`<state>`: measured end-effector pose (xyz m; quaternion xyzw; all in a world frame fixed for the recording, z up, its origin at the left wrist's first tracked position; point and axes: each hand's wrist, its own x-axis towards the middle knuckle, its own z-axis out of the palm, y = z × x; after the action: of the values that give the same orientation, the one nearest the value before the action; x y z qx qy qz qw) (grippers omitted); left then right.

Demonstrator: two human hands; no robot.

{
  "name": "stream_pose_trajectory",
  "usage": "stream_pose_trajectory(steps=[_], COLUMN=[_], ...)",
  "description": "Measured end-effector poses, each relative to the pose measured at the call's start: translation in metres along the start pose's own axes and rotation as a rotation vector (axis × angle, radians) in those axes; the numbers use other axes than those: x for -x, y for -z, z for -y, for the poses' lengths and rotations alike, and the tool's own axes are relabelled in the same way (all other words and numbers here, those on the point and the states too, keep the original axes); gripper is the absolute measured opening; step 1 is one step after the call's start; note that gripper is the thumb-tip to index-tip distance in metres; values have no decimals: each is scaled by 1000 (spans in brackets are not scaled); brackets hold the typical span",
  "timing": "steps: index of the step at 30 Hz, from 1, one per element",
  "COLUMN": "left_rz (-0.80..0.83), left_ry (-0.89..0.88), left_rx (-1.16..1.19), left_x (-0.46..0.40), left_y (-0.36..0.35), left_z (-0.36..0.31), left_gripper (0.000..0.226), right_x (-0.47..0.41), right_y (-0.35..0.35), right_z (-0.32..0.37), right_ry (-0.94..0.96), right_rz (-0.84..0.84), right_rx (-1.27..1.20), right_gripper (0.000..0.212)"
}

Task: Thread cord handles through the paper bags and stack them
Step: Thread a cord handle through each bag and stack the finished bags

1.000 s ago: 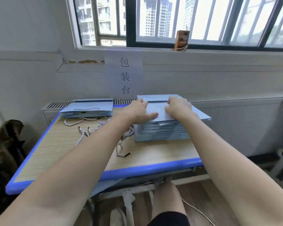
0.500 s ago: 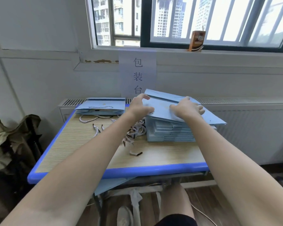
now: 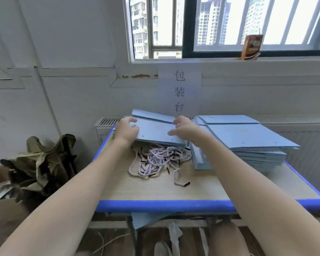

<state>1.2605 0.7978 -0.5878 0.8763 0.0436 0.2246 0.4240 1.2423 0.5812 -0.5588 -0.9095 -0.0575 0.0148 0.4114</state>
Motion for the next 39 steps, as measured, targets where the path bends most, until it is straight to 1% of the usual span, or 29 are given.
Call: stream_pose_trajectory(steps=[2, 4, 5, 7, 9, 11, 12, 14, 15, 16, 18, 19, 21, 23, 24, 26, 29, 31, 33, 34, 35, 37, 39], left_rz=[73, 130, 156, 255, 408, 492, 515, 549, 559, 550, 494, 467, 446, 475, 495, 529, 533, 500, 460, 455, 450, 428, 399], left_ry=[-52, -170, -238, -338, -383, -405, -392, -345, -335, -334, -336, -333, -317, -301, -287, -266, -280, -309, -343, -358, -377, -417, -413], left_rx=[-278, -479, -501, -474, -538, -650, -662, -667, -692, -719, -736, -732, -706, -676, -668, -673, -703, -711, -689, -670, -659, -643, -578], left_x=[-3, -3, -2, 1, 2, 1, 0, -1, -1, -1, -1, -1, -1, -4, -8, -15, -21, -20, -22, -23, -25, -27, -30], left_y=[0, -1, -2, -3, -7, -9, -9, -6, -6, -7, -11, -13, -17, -17, -14, -10, -11, -15, -19, -20, -21, -23, -22], left_z=[11, 12, 8, 0, -5, -4, -3, -2, -3, -3, -1, 1, 4, 1, -3, -10, -14, -9, -4, -2, 1, 5, 7], left_gripper=[32, 32, 32, 35, 40, 48, 54, 73, 80, 85, 84, 82, 79, 74, 72, 68, 63, 60, 50, 44, 41, 39, 43], right_x=[-6, -10, -12, -16, -19, -20, -20, -16, -14, -10, -2, 0, 3, 2, 1, -6, -24, -36, -43, -45, -45, -44, -42], right_y=[-15, -22, -22, -21, -17, -13, -10, -6, -5, -5, -8, -10, -11, -7, -4, 2, 8, 8, 4, 1, -3, -8, -7], right_z=[-1, -2, -2, -3, -4, -4, -3, 0, 1, 3, 6, 6, 5, 5, 5, 7, 12, 12, 9, 7, 4, 1, 2], right_ry=[26, 59, 71, 85, 98, 122, 133, 156, 161, 161, 159, 164, 188, 198, 200, 200, 184, 152, 118, 117, 123, 142, 143], right_rz=[91, 114, 111, 100, 82, 37, 16, 17, 52, 106, 204, 227, 253, 268, 257, 177, -21, -161, -280, -322, -345, -315, -261], right_rx=[124, 176, 184, 189, 218, 256, 275, 330, 352, 368, 402, 418, 414, 396, 393, 396, 391, 283, 152, 142, 171, 241, 200], right_gripper=[61, 59, 57, 53, 45, 35, 28, 14, 12, 15, 25, 27, 21, 11, 8, 9, 10, 11, 13, 15, 17, 20, 22])
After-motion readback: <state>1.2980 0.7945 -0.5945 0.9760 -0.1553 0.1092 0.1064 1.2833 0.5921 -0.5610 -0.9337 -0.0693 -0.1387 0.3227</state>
